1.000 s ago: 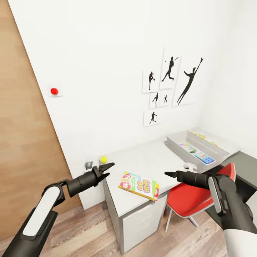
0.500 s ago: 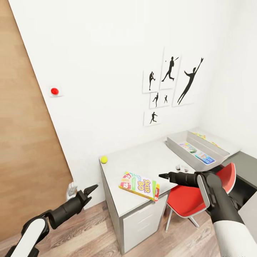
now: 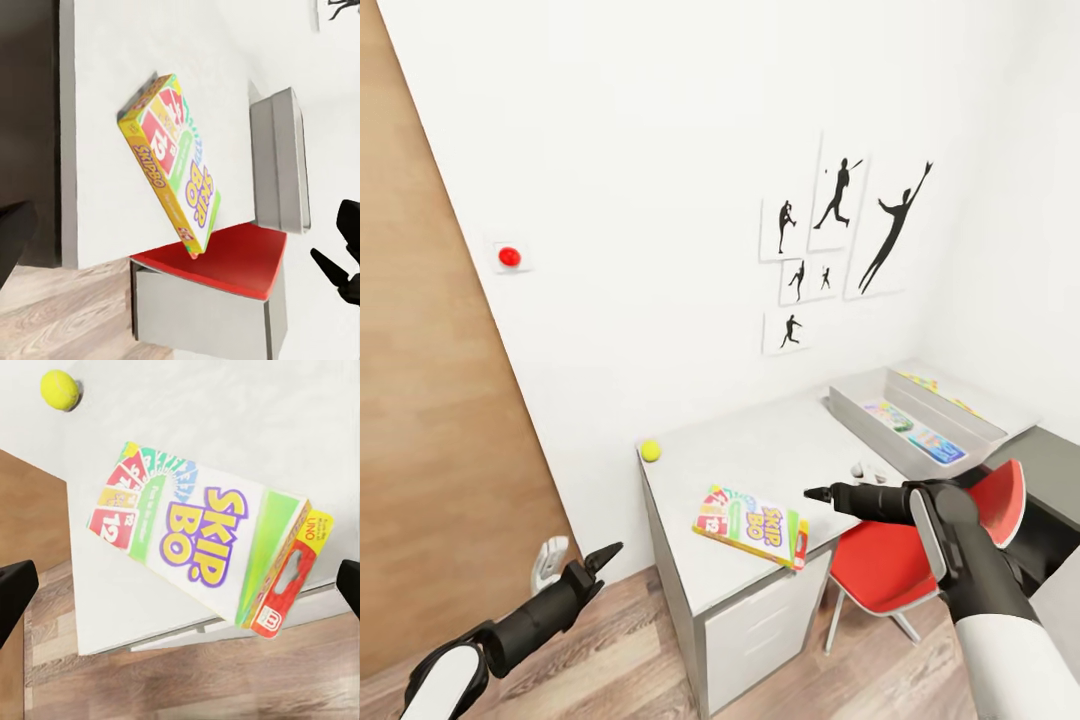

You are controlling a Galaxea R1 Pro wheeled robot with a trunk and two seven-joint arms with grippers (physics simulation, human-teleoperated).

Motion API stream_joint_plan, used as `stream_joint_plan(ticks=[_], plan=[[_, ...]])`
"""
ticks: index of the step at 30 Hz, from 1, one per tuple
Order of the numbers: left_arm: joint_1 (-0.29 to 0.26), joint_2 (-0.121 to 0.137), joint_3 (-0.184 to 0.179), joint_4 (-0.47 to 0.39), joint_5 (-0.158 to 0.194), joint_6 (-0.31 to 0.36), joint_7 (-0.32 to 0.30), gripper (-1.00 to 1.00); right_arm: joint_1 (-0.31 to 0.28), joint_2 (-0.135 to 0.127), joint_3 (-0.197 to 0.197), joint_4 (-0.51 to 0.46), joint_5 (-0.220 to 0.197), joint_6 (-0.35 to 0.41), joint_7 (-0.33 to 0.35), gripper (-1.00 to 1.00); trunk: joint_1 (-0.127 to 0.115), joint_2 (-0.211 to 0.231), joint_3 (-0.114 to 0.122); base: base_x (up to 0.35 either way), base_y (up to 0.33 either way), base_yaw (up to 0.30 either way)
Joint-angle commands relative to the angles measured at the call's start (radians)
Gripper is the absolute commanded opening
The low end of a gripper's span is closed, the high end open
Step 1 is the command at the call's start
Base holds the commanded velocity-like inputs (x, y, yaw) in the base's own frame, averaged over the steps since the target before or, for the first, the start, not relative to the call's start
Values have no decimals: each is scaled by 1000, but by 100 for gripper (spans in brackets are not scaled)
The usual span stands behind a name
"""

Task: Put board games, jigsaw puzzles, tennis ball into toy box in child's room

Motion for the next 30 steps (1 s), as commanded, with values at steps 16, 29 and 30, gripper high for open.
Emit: stream_joint_plan(ticks=[16, 29, 30], plan=[[19, 2, 6, 61, 5, -35, 1, 100, -105, -5, -2, 246, -4, -45, 6, 100, 1, -2, -2, 269, 0, 0], [21, 2, 9, 103, 6, -38, 1, 100, -173, -2, -1, 446, -3, -117, 5, 100, 1, -2, -2, 114, 0, 0], [21, 2, 9, 103, 6, -38, 1, 100, -173, -2, -1, 446, -3, -117, 5, 100, 1, -2, -2, 41, 0, 0]])
